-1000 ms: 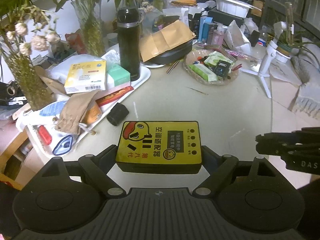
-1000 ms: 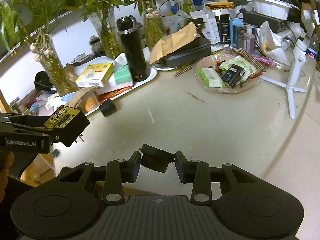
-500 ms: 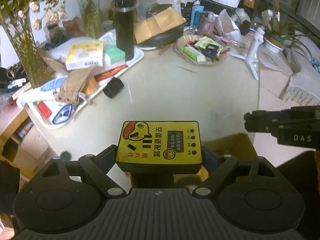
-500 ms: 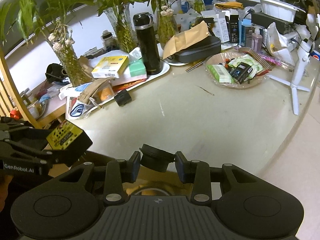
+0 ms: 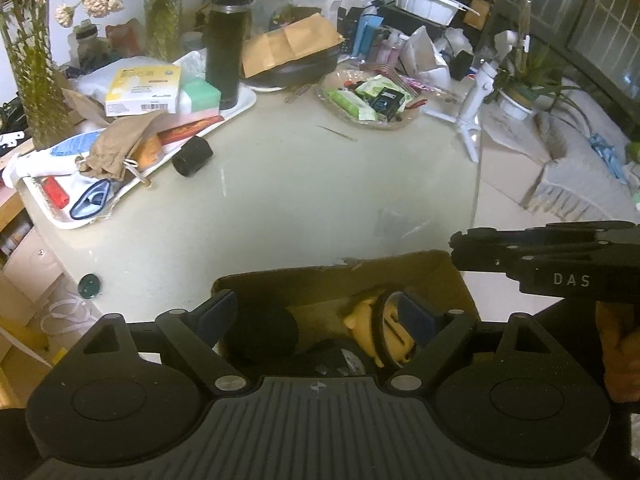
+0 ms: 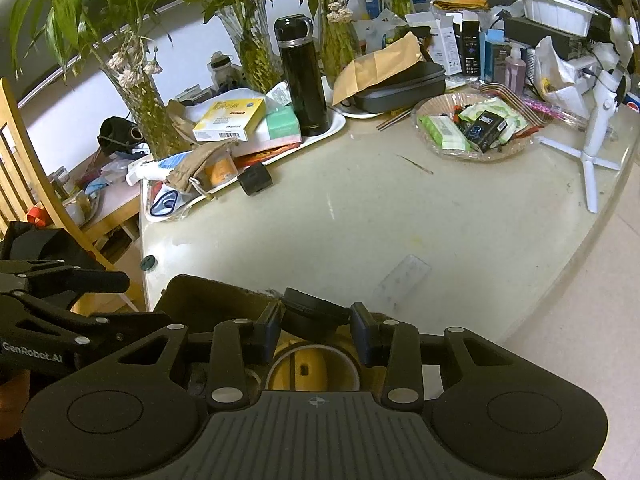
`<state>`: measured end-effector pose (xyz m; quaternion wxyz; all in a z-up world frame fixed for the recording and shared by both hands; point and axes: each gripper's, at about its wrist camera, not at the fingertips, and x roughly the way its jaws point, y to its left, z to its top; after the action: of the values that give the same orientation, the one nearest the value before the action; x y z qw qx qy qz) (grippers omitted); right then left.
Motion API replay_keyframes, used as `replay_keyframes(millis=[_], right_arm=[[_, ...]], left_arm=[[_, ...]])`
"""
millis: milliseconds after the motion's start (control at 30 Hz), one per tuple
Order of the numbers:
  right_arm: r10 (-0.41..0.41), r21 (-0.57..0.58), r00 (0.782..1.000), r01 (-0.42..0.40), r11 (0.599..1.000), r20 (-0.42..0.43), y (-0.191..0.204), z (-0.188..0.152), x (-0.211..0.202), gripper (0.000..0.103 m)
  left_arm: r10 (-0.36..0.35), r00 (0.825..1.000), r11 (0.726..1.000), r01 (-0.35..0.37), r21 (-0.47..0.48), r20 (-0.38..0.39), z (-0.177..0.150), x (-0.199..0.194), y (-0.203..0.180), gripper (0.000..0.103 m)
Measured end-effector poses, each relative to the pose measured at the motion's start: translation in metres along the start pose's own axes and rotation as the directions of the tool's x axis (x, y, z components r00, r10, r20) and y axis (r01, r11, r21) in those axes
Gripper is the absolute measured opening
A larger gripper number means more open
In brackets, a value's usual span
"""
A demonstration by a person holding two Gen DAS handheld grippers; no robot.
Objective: Organize rigid objects
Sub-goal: 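Open the left gripper to drop the battery box into the cardboard box, then open the right gripper to drop the black knob into the cardboard box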
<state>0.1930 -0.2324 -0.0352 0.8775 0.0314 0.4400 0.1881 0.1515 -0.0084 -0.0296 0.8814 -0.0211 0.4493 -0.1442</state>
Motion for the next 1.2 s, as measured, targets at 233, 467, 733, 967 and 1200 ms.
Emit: replay_keyframes(millis=[233, 467, 733, 967, 1200], right_arm=[[0.007, -0.003, 1.000, -0.007, 1.000, -0.010, 0.001, -0.001, 0.001, 0.040], [0.016, -0.018, 0.999, -0.017, 1.000, -0.033, 0.006, -0.006, 0.004, 0.040], [0.038, -0.050, 0.995, -0.043, 0.998, -0.093, 0.013, -0.016, 0.006, 0.040], [0.031, -0.059, 0.989, -0.040, 0.997, -0.145, 0.015, -0.032, 0.013, 0.040], [0.021, -0.065, 0.982, -0.034, 0.997, -0.188, 0.013, -0.042, 0.023, 0.044]], left_arm=[[0.006, 1.000, 0.999, -0.006, -0.035, 0.017, -0.003, -0.009, 0.010, 0.089], [0.029, 0.999, 1.000, -0.029, -0.005, 0.026, -0.010, -0.014, 0.013, 0.089], [0.073, 0.997, 0.997, -0.073, 0.018, -0.016, -0.019, -0.014, 0.015, 0.089], [0.085, 0.996, 0.996, -0.084, 0.038, -0.037, -0.030, -0.012, 0.017, 0.089], [0.079, 0.995, 0.997, -0.077, 0.026, -0.054, -0.038, -0.009, 0.016, 0.089]])
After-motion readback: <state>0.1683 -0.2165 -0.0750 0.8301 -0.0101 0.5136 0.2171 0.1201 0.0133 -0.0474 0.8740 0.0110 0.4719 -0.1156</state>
